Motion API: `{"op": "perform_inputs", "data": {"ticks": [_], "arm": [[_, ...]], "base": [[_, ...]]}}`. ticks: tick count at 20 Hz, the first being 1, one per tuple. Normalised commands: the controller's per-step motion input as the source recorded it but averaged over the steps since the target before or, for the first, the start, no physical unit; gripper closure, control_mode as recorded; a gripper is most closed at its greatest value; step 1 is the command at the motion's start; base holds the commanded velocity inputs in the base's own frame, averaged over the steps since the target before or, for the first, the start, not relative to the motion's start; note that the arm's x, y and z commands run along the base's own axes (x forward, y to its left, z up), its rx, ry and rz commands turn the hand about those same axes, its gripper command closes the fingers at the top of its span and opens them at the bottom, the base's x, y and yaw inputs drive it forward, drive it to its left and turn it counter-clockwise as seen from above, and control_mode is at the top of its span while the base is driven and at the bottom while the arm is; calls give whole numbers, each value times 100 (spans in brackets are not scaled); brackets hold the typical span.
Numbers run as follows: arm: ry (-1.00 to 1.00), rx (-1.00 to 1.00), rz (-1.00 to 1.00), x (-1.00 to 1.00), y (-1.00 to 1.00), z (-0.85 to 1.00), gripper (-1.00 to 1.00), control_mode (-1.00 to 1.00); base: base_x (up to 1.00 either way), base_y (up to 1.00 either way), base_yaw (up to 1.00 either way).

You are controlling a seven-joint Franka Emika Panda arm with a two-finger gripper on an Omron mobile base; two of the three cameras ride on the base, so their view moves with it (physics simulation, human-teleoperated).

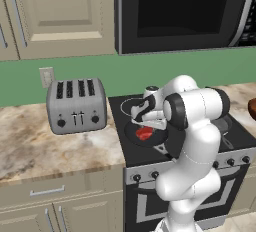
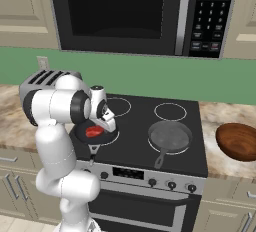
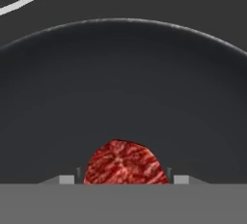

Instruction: Place one of the steaks on the plate and the other in the bowl. Then place the bowl in the fridge.

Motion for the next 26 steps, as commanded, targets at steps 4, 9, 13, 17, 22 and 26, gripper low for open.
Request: {"op": "perform_inputs", "data": {"ticks": [4, 9, 13, 17, 22, 26], "arm": [[-2, 0, 0, 0, 6, 0, 100, -100], [-1, 2, -7, -30, -8, 17, 100, -100], [-1, 3, -12, -98, -13, 82, 100, -100], [-4, 0, -12, -100, -11, 100, 100, -100], [-1, 0, -11, -100, -38, 89, 100, -100], [-4, 0, -9, -100, -73, 69, 100, -100]], "base": [[0, 0, 0], [0, 0, 0], [0, 0, 0], [0, 0, 0], [0, 0, 0], [0, 0, 0]]}}
